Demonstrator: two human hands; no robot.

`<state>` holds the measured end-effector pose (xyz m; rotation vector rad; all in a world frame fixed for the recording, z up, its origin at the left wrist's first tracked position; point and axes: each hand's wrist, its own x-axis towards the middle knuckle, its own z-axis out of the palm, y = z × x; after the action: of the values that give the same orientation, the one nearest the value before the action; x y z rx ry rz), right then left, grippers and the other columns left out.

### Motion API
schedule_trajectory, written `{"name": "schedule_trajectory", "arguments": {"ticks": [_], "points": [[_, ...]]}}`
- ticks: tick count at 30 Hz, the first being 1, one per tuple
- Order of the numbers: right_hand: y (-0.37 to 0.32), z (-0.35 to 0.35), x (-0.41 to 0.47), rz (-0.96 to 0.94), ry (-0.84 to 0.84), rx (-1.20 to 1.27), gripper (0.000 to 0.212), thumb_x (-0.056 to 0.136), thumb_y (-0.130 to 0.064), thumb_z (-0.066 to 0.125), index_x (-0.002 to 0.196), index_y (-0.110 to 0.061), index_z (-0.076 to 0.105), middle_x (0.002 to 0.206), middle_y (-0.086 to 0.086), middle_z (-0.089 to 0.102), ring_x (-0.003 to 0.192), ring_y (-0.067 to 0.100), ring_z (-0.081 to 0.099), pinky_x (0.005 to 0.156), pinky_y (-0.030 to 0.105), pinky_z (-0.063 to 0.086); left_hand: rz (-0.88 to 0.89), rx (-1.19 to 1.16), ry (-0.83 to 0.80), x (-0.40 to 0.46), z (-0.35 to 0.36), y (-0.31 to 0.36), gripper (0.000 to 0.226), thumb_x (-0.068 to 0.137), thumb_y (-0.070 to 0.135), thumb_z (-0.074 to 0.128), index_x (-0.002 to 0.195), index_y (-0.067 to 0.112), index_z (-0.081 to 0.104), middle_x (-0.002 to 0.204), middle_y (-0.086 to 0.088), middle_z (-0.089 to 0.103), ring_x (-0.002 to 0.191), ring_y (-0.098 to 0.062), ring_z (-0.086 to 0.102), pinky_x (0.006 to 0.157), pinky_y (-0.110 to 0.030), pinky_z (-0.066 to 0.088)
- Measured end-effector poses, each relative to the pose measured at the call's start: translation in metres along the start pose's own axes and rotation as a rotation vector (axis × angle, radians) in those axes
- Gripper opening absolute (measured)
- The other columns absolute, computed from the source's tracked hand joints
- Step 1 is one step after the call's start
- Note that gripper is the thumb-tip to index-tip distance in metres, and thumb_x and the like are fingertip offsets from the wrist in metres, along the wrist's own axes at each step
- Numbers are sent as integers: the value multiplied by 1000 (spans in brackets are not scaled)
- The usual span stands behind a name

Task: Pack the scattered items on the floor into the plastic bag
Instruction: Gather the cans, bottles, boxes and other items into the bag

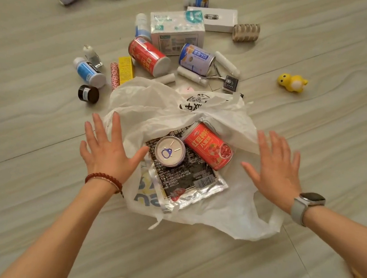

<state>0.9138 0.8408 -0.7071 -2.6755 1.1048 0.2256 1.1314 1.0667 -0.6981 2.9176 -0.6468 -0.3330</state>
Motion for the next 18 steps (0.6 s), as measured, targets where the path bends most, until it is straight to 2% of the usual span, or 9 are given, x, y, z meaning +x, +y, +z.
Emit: {"name": "schedule_trajectory", "arguments": {"ticks": [2,5,9,11,13,15,18], "points": [[8,2,2,130,-143,309,74,92,-40,43,146,-16,-1,156,13,7,143,30,9,114,47,13,28,-100,-86,14,4,-3,89,81,57,49,146,25,-3,156,-10,3,142,-33,13,109,-54,23],[0,0,4,142,-178,587,62,97,-26,37,146,-8,3,154,12,18,141,26,20,112,33,20,113,-227,-110,26,14,6,79,88,46,48,146,22,1,154,-9,20,136,-33,29,107,-49,30],[-23,-3,4,163,-182,616,47,99,-20,33,142,-6,21,144,17,38,130,34,39,99,35,33,46,-277,-234,34,23,20,76,88,48,47,145,25,2,146,-15,35,129,-39,36,103,-46,34],[-29,-3,5,159,-163,575,42,99,-24,32,137,-9,31,135,18,48,120,36,48,94,39,39,29,-153,-202,35,22,24,65,89,47,45,143,22,17,132,-23,47,122,-39,40,98,-45,36],[-28,-3,7,145,-147,515,38,98,-28,29,131,-11,39,127,16,56,111,35,54,89,41,43,63,-73,-135,32,19,24,48,93,42,41,131,14,40,120,-24,55,116,-37,42,92,-43,37],[-25,-7,10,154,-128,489,36,99,-27,27,123,-8,44,118,18,59,103,37,55,83,40,43,81,-175,-103,28,16,20,36,95,35,38,113,6,52,108,-27,60,107,-40,49,79,-39,39],[-22,-19,9,183,-61,585,32,99,-22,27,116,-1,45,104,21,57,88,32,51,72,33,33,16,-423,-91,22,5,13,28,97,26,36,78,7,44,85,-22,58,88,-38,53,67,-33,31]]}}
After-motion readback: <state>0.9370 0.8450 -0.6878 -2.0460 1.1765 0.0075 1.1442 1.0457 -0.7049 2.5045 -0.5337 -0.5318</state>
